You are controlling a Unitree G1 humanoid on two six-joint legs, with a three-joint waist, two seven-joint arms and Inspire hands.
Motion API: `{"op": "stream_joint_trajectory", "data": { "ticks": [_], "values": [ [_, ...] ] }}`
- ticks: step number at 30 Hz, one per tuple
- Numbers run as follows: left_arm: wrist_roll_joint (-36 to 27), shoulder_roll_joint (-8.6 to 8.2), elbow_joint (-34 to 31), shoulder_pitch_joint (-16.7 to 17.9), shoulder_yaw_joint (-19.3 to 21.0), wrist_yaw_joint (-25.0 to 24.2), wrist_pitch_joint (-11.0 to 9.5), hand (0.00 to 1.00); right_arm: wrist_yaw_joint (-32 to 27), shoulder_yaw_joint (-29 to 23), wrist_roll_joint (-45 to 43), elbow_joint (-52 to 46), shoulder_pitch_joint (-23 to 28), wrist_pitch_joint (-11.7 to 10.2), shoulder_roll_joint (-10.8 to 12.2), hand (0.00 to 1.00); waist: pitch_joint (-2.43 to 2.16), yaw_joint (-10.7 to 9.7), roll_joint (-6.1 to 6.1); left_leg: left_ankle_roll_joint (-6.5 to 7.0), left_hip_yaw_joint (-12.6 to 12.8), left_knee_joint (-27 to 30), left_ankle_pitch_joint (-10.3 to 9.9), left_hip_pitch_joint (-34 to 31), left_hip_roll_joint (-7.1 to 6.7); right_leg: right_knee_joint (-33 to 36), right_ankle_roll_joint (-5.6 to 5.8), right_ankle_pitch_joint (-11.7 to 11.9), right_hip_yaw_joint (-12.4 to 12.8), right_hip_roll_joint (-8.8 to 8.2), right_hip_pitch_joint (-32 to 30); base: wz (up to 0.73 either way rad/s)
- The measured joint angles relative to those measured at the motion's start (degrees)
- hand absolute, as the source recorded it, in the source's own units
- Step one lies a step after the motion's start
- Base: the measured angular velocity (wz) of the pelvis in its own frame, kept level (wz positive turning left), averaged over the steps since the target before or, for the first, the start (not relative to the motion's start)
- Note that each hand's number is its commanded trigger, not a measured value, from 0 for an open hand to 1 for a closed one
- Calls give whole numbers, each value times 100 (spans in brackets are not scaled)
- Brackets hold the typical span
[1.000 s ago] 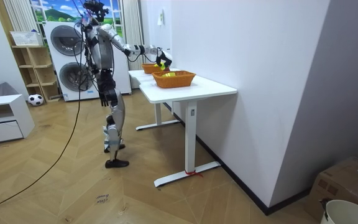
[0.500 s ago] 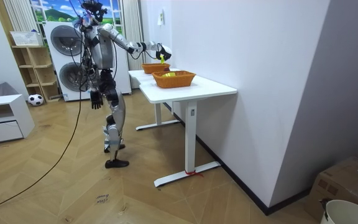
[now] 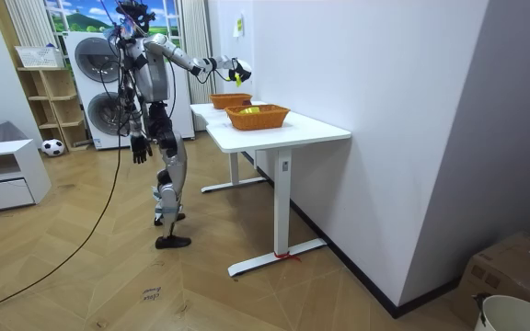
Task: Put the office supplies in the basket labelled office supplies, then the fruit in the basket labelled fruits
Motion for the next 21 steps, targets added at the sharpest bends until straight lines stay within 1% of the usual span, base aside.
{"op": "stream_joint_trajectory", "data": {
  "ticks": [1, 4, 8, 10, 13, 16, 21],
  "values": [
    [-1, -6, -9, -14, 29, 10, -1, 0, 11, 19, 1, 50, 0, 12, 1, 100, 11, 23, 2, 0, -2, -1, 0, -23, 0, 0, 0, 0, -58, -2, -11, -4],
    [0, -4, -17, -9, 89, 27, 15, 0, 12, 17, 1, 62, -1, 58, 0, 100, 11, 44, -19, 0, -17, 1, 0, -83, 0, 0, -1, 0, -91, -2, -51, 2],
    [0, -15, -16, -14, 85, 21, 79, 0, 12, 18, 43, 170, -33, 58, 0, 100, 17, 106, -92, 0, -42, 47, 0, -127, -6, 3, -1, 0, -193, -6, -69, 5],
    [-22, -21, -11, -13, 62, 29, 91, 0, -19, 192, 139, 654, -347, 66, -1, 100, 24, 130, -105, 0, -125, 93, 0, -159, -27, 2, -1, 0, -212, -9, -52, 13],
    [-52, -20, -7, -12, 61, 94, 104, 0, -99, 419, 177, 996, -609, 83, 0, 100, 24, 188, -113, 0, -214, 99, 0, -163, -39, 0, 1, -1, -208, -4, -20, 18],
    [-51, -19, 5, -5, 66, 148, 111, 0, -170, 462, 177, 1236, -694, 83, 1, 100, 27, 203, -129, 0, -357, 145, 0, -156, -85, -4, 15, -10, -199, -13, 36, 27],
    [-51, -30, 16, 12, 66, 151, 109, 0, -231, 462, 180, 1390, -697, 83, 1, 100, 30, 275, -135, 1, -452, 177, 1, -153, -124, -4, 22, -14, -209, -23, 119, 12]
  ]
}}
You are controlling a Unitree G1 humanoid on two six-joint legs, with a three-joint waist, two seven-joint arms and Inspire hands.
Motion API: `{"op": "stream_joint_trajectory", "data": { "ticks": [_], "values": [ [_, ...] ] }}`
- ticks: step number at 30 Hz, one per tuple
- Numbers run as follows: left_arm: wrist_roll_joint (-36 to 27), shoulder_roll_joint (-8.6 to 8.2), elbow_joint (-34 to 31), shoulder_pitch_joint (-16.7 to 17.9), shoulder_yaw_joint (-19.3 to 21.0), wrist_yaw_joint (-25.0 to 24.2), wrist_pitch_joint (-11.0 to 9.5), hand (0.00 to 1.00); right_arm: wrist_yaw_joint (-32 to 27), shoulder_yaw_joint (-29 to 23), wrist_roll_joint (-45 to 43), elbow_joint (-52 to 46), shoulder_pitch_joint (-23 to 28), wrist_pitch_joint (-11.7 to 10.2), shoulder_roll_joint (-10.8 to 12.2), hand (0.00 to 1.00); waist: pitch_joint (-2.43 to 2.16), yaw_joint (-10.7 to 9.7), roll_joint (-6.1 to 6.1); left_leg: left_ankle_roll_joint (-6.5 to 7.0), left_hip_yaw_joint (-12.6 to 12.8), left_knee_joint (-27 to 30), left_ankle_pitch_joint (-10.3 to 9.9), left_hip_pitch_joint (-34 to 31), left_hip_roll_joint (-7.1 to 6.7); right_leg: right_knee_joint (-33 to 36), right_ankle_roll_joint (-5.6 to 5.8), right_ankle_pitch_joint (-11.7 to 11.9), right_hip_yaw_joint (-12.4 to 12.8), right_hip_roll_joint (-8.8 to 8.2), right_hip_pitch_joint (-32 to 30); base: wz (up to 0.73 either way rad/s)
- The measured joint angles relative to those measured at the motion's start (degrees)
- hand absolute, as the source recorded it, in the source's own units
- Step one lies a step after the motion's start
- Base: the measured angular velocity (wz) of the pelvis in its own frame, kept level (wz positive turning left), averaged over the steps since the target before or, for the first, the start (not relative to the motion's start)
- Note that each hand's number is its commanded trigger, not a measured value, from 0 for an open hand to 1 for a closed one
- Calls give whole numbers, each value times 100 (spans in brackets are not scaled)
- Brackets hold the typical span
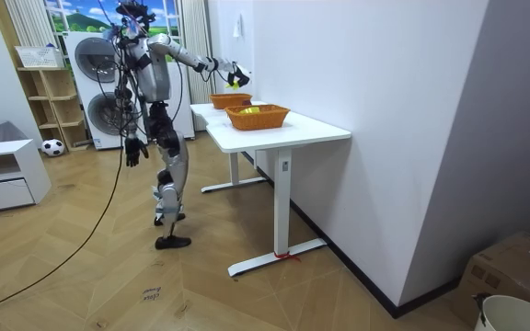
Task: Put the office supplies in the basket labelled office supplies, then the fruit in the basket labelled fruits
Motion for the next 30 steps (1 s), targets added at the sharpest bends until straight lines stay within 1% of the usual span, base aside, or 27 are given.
{"op": "stream_joint_trajectory", "data": {
  "ticks": [5, 6, 10, 13, 14, 16, 20, 21, 24, 26, 28, 30],
  "values": [
    [-7, 11, -8, -1, -4, 6, -2, 0, -37, 3, 1, 54, -1, 7, 0, 100, 2, 54, -17, -3, -18, 11, -2, -63, -3, 1, 23, -24, -54, 5, 8, 1],
    [-13, 24, -9, 2, -12, 6, -7, 0, -78, 11, -2, 55, -1, 12, 0, 100, 10, 73, -37, -8, -14, 8, 2, -74, -6, 1, 20, -33, -58, 3, -6, 0],
    [-4, 89, -15, 46, -47, 6, -4, 0, -238, 45, 3, 13, -1, 29, 0, 100, 11, 104, -109, -19, -17, 12, 9, -106, -11, -2, 12, -64, -23, 7, -29, 0],
    [12, 103, -116, 103, -48, -14, 1, 0, -436, 93, -117, -39, -1, 38, 0, 100, -12, 161, -146, -19, -16, 11, 10, -141, -7, 2, 12, -63, -26, 10, -71, 0],
    [21, 109, -129, 105, -57, -17, 0, 0, -472, 121, -174, -52, -1, 38, 0, 100, -12, 179, -148, -19, -16, 15, 10, -142, -6, 5, 11, -63, -27, 10, -76, 0],
    [33, 130, -134, 102, -70, -18, -4, 0, -591, 291, -306, -101, -2, 37, 1, 100, -14, 247, -150, -18, -16, 24, 12, -137, -2, 3, 11, -63, -29, 10, -83, 0],
    [37, 137, -129, 104, -70, -28, -19, 0, -742, 504, -391, -156, -72, 29, 2, 100, -6, 265, -139, -19, -38, 17, 11, -152, -2, 0, 11, -63, -62, 12, -82, 6],
    [41, 140, -128, 104, -70, -34, -33, 0, -799, 578, -390, -161, -137, 27, 1, 100, 3, 263, -128, -19, -57, 9, 11, -158, -4, -1, 12, -63, -78, 15, -81, 6],
    [43, 192, -130, 101, -70, -63, -72, 0, -947, 753, -390, -175, -237, -29, 2, 100, 5, 256, -129, -21, -98, -10, 10, -174, -4, -3, 12, -63, -158, 18, -82, 8],
    [48, 223, -125, 101, -69, -72, -105, 0, -1016, 894, -388, -186, -265, -56, 3, 100, 8, 275, -133, -21, -122, -14, 10, -178, -8, -2, 12, -63, -157, 20, -83, 7],
    [48, 271, -122, 97, -68, -112, -130, 0, -1017, 1019, -406, -253, -265, -72, 13, 100, 21, 333, -148, -21, -127, -13, 10, -191, -8, -2, 12, -63, -153, 21, -95, 0],
    [49, 297, -123, 96, -69, -139, -140, 0, -1017, 1060, -409, -263, -266, -91, 13, 100, 22, 388, -167, -21, -127, -7, 10, -242, -8, -1, 12, -63, -149, 21, -137, 2]
  ]
}}
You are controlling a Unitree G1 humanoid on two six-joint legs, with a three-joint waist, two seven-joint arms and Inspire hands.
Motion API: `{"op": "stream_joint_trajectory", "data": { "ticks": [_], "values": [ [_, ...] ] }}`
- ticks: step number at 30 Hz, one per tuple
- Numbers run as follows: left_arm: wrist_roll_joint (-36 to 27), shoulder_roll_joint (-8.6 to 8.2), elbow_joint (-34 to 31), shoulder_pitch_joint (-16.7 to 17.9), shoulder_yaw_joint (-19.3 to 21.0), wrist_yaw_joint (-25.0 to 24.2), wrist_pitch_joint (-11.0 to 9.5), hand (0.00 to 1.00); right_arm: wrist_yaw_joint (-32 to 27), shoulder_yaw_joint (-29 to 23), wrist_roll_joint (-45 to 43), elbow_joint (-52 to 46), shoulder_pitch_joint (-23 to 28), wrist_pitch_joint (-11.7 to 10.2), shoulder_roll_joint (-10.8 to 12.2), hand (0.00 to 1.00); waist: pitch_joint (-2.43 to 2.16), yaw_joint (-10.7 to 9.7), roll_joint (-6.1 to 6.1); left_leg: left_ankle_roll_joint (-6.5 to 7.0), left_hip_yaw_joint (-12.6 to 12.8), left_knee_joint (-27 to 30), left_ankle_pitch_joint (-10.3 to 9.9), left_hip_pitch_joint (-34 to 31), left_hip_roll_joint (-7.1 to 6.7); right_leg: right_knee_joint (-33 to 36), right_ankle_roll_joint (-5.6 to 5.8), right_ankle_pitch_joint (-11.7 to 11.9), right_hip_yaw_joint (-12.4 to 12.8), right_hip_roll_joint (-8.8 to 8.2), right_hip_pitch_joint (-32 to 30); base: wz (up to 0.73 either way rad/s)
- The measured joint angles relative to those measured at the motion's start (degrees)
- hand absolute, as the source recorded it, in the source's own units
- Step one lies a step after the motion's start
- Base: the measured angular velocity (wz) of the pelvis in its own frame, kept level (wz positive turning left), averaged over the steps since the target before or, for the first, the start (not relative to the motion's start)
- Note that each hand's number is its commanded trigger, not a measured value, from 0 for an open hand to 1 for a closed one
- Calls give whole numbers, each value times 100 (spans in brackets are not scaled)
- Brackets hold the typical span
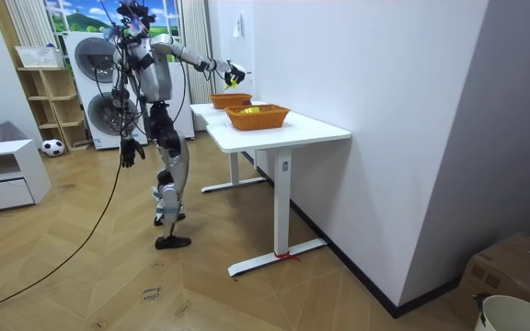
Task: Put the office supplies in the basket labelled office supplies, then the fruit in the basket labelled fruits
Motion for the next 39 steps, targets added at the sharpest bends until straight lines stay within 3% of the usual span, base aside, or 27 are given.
{"op": "stream_joint_trajectory", "data": {
  "ticks": [8, 13, 14, 15, 16, 17, 21, 39],
  "values": [
    [-25, 8, 26, -3, 1, 4, -63, 0, -308, 70, -37, -384, -64, -71, 139, 100, 25, 153, 25, 0, -12, 27, 0, -91, -6, -5, 0, 0, 1, 1, -93, 1],
    [-54, 7, 77, 17, -4, 107, -97, 0, -500, 91, -36, -523, -65, -101, 356, 100, 29, 188, 30, 0, -9, 21, 0, -114, -3, -2, 0, 0, -7, 4, -91, 0],
    [-53, 7, 78, 18, -4, 122, -97, 0, -511, 117, -37, -523, -65, -101, 360, 63, 29, 195, 29, 0, -9, 21, 0, -114, -3, -2, 0, 0, -9, 4, -91, 0],
    [-53, 7, 79, 18, -3, 143, -97, 0, -533, 155, -37, -522, -65, -101, 363, 54, 30, 209, 30, 0, -9, 21, 0, -115, -3, -2, 0, 0, -11, 4, -92, 0],
    [-54, 8, 78, 18, -2, 166, -98, 0, -553, 168, -37, -521, -65, -101, 363, 11, 30, 228, 31, 0, -8, 19, 0, -116, -3, -2, 0, 0, -13, 4, -93, 0],
    [-54, 9, 81, 18, 0, 173, -99, 0, -560, 168, -37, -521, -65, -101, 363, 0, 29, 236, 28, 0, -7, 18, 0, -119, -3, -2, 0, 0, -17, 4, -94, 0],
    [-54, 9, 92, 22, 0, 261, -101, 0, -610, 168, -37, -520, -65, -100, 363, 0, 27, 313, 15, -1, -9, 16, 0, -127, 2, -2, 0, 0, -180, 3, -92, 0],
    [-50, 66, 88, 21, -236, 276, -105, 0, -725, 292, -43, 81, -69, -117, 504, 0, 48, 331, -94, -2, 2, 27, 0, -124, 7, 0, 0, 0, -194, 1, -85, 0]
  ]
}}
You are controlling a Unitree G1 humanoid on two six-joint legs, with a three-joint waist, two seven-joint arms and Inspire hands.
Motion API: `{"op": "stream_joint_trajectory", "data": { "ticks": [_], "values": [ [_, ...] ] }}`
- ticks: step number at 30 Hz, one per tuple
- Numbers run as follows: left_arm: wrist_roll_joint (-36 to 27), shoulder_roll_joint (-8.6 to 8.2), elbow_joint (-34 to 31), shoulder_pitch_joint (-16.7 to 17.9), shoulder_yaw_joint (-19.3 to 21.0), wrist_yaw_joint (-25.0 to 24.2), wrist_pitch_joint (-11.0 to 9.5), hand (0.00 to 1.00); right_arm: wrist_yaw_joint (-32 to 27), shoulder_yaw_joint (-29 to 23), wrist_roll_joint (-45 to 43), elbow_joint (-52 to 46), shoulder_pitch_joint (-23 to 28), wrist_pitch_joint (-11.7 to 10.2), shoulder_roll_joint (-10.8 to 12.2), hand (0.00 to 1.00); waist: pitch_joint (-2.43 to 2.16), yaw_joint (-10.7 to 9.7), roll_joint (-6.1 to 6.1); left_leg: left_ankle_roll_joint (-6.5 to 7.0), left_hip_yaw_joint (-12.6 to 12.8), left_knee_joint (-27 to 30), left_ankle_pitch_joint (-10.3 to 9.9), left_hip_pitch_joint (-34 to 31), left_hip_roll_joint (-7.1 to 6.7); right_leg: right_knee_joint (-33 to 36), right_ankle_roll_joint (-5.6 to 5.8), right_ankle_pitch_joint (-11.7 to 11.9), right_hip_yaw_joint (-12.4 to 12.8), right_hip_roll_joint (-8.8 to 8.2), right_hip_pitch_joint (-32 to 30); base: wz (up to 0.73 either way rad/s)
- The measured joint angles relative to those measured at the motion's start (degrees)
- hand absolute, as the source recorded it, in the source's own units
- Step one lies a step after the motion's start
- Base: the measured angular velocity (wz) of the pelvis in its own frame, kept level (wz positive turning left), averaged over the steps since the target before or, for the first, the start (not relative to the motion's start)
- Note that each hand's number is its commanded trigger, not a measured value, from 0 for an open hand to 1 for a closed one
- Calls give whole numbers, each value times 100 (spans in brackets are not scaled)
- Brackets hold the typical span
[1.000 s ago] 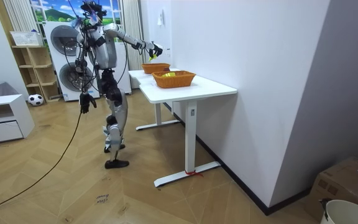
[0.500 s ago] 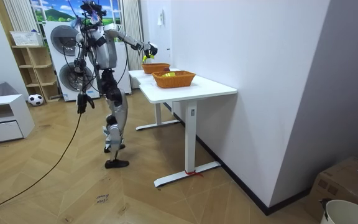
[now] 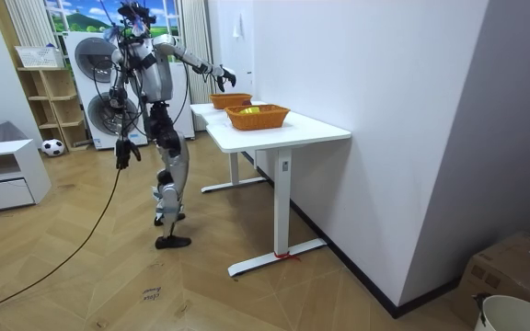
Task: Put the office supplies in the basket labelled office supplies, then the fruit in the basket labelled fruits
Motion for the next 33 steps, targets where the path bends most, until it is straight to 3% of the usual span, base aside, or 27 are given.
{"op": "stream_joint_trajectory", "data": {
  "ticks": [14, 19, 21, 23, 26, 30, 33],
  "values": [
    [-2, 16, 38, -49, -137, -19, -46, 0, -15, -2, -151, -31, -46, -158, -37, 0, 30, -85, 3, -3, 0, 58, -2, -101, -8, -8, 0, 0, 37, 8, -49, 1],
    [1, 21, 56, -62, -131, -42, -53, 0, -15, -17, -135, -87, -142, -233, -90, 0, 21, -270, 25, -2, 22, 62, 0, -123, -10, -15, 0, 0, 94, 7, -86, -2],
    [3, 20, 52, -64, -133, -38, -71, 0, -15, -17, -134, -137, -142, -270, -93, 0, 16, -342, 41, -1, 42, 68, 0, -117, -9, -16, 0, 0, 225, 10, -91, -7],
    [11, 8, 30, -64, -132, -37, -83, 0, -15, -42, -132, -212, -142, -274, -101, 0, 10, -403, 86, 0, 125, 94, 0, -92, 0, -16, -1, 0, 368, 9, -90, -12],
    [-1, -14, -54, -67, -136, -21, -118, 0, -80, -359, 33, -477, -139, -380, -107, 0, 6, -659, 228, 1, 159, 97, -1, -82, 3, -18, -3, 2, 380, 9, -104, -2],
    [-5, -30, -100, -70, -116, 68, -182, 0, -459, -815, 689, -789, -134, -589, -232, 0, -108, -889, 441, 7, 255, 50, 4, -3, 17, -15, -3, 2, 368, -4, -50, -11],
    [-4, -43, -99, -56, -120, 148, -232, 0, -807, -1060, 1378, -792, -125, -606, -260, 0, -123, -1072, 511, 9, 292, -1, 6, 186, 22, -20, -2, 2, 363, -9, 104, -3]
  ]
}}
